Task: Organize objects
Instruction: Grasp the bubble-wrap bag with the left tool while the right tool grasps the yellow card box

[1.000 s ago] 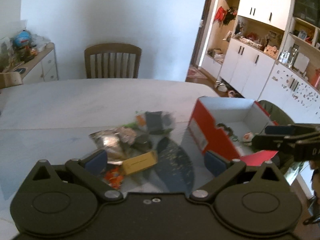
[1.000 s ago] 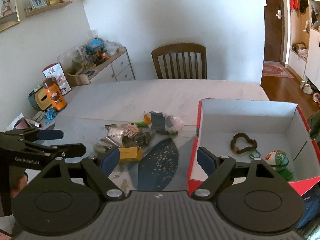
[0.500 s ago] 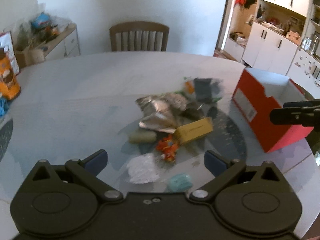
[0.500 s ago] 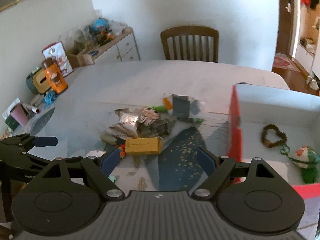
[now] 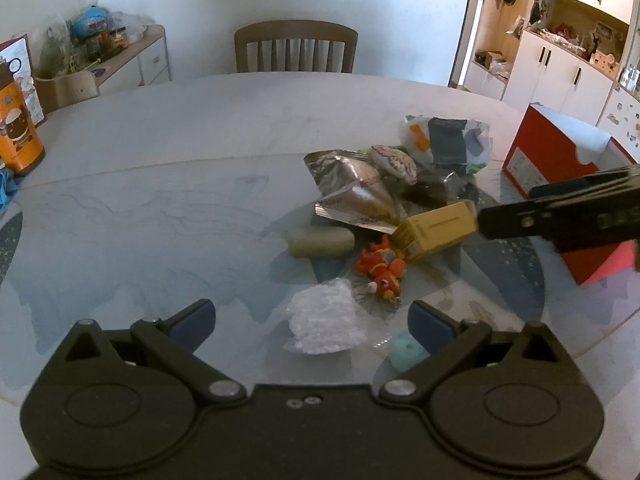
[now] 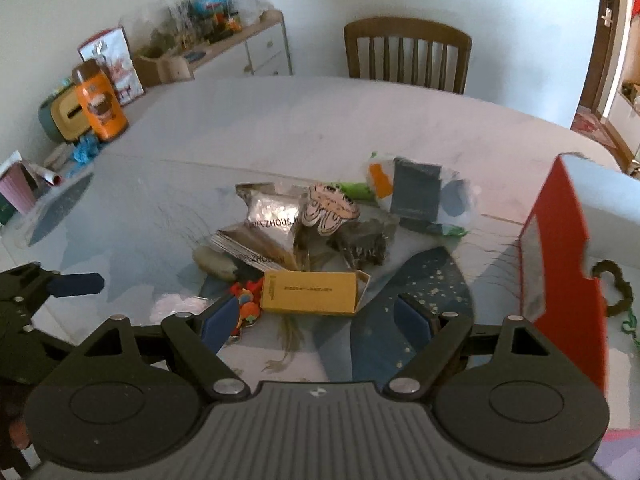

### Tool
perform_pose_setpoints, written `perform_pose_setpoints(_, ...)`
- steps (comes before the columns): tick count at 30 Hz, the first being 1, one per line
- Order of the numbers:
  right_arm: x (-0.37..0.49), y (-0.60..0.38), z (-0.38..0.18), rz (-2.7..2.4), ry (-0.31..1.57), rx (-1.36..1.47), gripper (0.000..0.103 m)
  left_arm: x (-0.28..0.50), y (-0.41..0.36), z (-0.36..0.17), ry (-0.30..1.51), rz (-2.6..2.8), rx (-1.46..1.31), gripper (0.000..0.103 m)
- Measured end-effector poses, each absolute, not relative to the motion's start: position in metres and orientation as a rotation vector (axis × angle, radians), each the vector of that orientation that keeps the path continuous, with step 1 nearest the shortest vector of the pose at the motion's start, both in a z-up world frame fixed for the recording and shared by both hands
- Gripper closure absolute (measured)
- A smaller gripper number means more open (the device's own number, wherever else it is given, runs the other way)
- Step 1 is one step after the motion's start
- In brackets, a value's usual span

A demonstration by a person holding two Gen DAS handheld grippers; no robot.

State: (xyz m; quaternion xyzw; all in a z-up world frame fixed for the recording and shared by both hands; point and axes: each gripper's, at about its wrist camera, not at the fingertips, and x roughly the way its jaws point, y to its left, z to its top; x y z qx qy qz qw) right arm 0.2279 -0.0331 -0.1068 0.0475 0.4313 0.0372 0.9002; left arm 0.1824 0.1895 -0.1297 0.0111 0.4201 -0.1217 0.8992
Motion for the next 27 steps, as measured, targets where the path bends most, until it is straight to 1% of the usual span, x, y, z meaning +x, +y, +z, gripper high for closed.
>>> perform_pose_setpoints(11, 0.265, -0.025, -0.141, 0.070, 0.966, 0.107, 0.018, 0.198, 0.190, -0.143, 0.905, -0.246, 0.001, 0.004)
perform_pose_setpoints(20, 0.281, -0.028, -0.158, 0.059, 1.021, 0.173, 0.018, 0.205, 0.192, -0.152, 0.950, -0.252, -0.046, 0.016)
perform_pose_setpoints(22, 0.282, -0.029, -0.159, 0.068, 1.025, 0.204, 0.018, 0.205, 0.191, -0.153, 0.954, -0.254, -0.047, 0.022)
perform_pose_setpoints(23, 0.283, -0.030, -0.159, 0.068, 1.023, 0.211, 0.018, 0.205, 0.191, -0.154, 0.957, -0.254, -0.046, 0.023)
perform_pose_setpoints(27, 0.284, -0.033, -0.158, 0.070, 1.020, 0.238, 0.018, 0.205, 0.191, -0.155, 0.970, -0.260, -0.054, 0.033)
